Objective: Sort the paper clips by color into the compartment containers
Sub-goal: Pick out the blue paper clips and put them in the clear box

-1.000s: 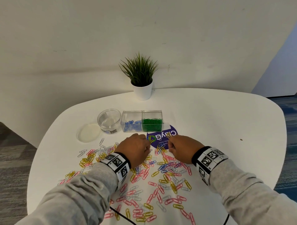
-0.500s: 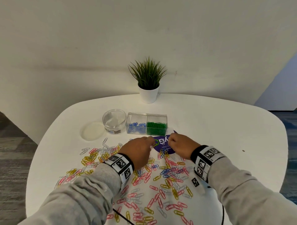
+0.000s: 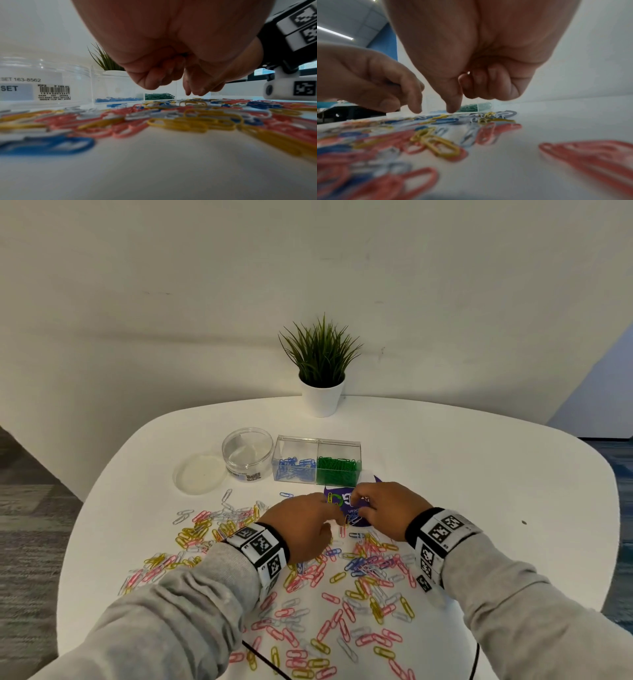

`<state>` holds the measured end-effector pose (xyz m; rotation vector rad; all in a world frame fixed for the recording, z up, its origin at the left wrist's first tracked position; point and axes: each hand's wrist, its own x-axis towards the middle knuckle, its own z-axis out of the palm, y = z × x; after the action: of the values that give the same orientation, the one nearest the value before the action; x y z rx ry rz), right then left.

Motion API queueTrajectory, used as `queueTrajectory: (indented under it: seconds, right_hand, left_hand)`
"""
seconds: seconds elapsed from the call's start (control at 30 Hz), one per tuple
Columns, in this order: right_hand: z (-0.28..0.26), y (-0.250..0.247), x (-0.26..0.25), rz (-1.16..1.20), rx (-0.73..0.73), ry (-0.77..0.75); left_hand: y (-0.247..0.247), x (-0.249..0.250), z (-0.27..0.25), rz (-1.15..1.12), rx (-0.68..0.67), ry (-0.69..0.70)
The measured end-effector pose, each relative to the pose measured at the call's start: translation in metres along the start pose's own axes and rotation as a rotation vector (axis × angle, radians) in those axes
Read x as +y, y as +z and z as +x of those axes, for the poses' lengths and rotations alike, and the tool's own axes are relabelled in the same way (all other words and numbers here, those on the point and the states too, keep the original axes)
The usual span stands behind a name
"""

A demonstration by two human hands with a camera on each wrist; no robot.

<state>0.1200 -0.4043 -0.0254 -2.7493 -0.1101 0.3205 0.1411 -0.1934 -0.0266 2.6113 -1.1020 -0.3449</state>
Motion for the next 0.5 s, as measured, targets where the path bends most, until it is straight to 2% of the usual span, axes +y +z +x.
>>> queueTrajectory:
  seconds: [0.07, 0.23, 0.3, 0.4, 0.5]
  right_hand:
    - [0.003, 0.000, -0.002, -0.025, -0.028, -0.013]
    - [0.003, -0.002, -0.002, -0.025, -0.084, 0.028]
    - [0.002, -0.006, 0.001, 0.065, -0.064, 0.067]
    - [-0.004, -0.013, 0.006, 0.270, 0.045, 0.128]
    - [-0.012, -0.015, 0.008, 0.491, 0.113, 0.187]
  left_hand:
    - [0.001, 0.002, -0.001, 0.044, -0.017, 0.041]
    - [0.005, -0.004, 0.002, 0.146, 0.075, -0.037]
    - [0.006, -0.003, 0.003, 0.138, 0.075, 0.005]
    - [0.005, 0.007, 0.007, 0.163, 0.004, 0.128]
    - [0.003, 0.018, 0.019, 0.224, -0.066, 0.126]
